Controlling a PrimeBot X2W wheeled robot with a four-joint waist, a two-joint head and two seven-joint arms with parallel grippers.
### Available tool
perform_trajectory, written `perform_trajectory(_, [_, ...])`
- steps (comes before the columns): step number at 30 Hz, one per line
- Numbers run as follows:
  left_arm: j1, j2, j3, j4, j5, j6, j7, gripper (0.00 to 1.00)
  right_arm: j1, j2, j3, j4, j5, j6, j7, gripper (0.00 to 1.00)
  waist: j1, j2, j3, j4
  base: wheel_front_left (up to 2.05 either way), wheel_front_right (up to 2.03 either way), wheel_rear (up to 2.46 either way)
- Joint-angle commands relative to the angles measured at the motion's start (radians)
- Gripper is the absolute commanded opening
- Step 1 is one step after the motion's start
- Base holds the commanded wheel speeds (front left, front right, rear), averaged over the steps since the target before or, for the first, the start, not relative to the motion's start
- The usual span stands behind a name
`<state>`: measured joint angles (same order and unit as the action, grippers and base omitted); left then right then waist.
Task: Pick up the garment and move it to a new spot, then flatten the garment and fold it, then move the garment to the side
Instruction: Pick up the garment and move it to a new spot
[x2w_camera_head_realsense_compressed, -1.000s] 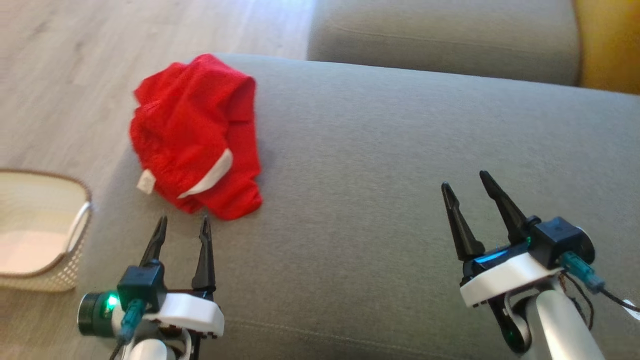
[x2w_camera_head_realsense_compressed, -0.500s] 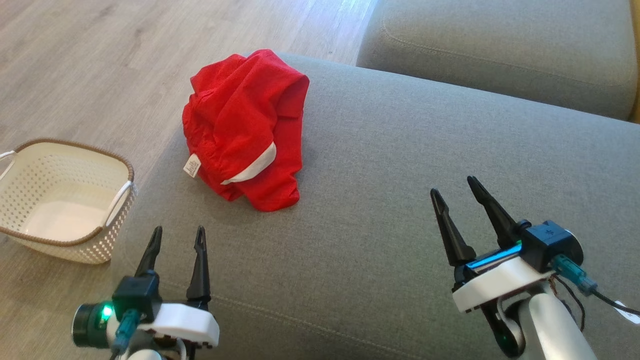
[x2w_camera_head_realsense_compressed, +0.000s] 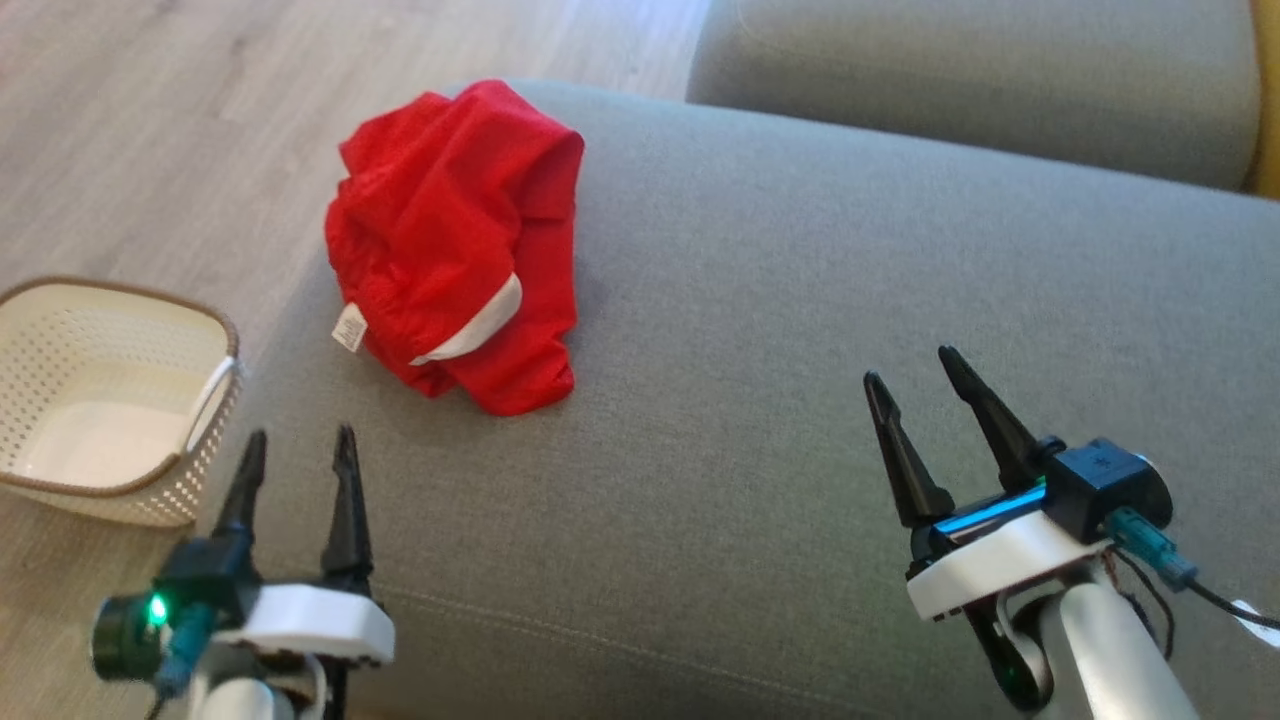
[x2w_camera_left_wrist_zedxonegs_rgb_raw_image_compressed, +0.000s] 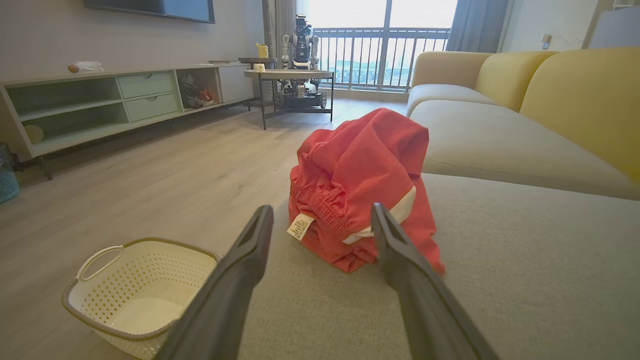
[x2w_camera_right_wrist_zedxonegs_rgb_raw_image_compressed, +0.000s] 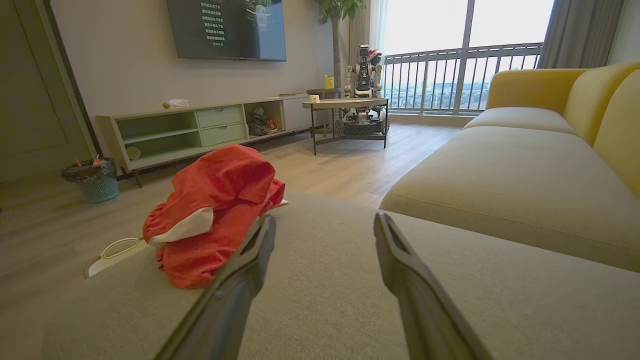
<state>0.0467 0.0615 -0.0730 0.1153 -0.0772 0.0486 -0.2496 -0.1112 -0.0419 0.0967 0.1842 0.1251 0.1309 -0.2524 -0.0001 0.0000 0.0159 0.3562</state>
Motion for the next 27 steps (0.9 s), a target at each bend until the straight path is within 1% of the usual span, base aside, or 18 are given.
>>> perform_trajectory(1, [-0.078,0.010,0.044,-0.044,-0.006,-0.016,-0.012,1.00,-0.041,-0.008,0.015,-0.045,-0.014,0.000,-0.009,1.00,0.0001,0.0000,0.039,-0.028,0.00,0.00,0.00])
perform_trajectory(5, [-0.150,0.040,0.065,-0.040,-0.009,-0.052,-0.012,1.00,-0.080,-0.008,-0.013,-0.098,-0.036,0.000,-0.009,1.00,0.0001,0.0000,0.119,-0.070,0.00,0.00,0.00])
perform_trajectory(7, [-0.201,0.062,0.068,-0.024,-0.008,-0.077,-0.012,1.00,-0.098,-0.008,-0.031,-0.123,-0.050,0.000,-0.009,1.00,0.0001,0.0000,0.158,-0.088,0.00,0.00,0.00])
perform_trajectory(11, [-0.323,0.110,0.069,0.068,-0.025,-0.121,-0.001,1.00,-0.126,-0.008,-0.054,-0.157,-0.078,0.000,-0.009,1.00,0.0001,0.0000,0.229,-0.121,0.00,0.00,0.00])
perform_trajectory(14, [-0.429,0.145,0.072,0.145,-0.061,-0.146,0.055,1.00,-0.143,-0.008,-0.066,-0.174,-0.095,0.000,-0.009,1.00,0.0001,0.0000,0.270,-0.143,0.00,0.00,0.00])
perform_trajectory(19, [-0.580,0.217,0.046,0.269,-0.085,-0.167,0.167,1.00,-0.159,-0.008,-0.073,-0.192,-0.110,0.000,-0.009,1.00,0.0001,0.0000,0.320,-0.171,0.00,0.00,0.00])
perform_trajectory(22, [-0.658,0.242,0.030,0.338,-0.111,-0.173,0.218,1.00,-0.163,-0.008,-0.075,-0.197,-0.120,0.000,-0.009,1.00,0.0001,0.0000,0.341,-0.181,0.00,0.00,0.00])
perform_trajectory(27, [-0.770,0.266,-0.006,0.448,-0.137,-0.177,0.268,1.00,-0.170,-0.008,-0.077,-0.202,-0.136,0.000,-0.009,1.00,0.0001,0.0000,0.368,-0.187,0.00,0.00,0.00])
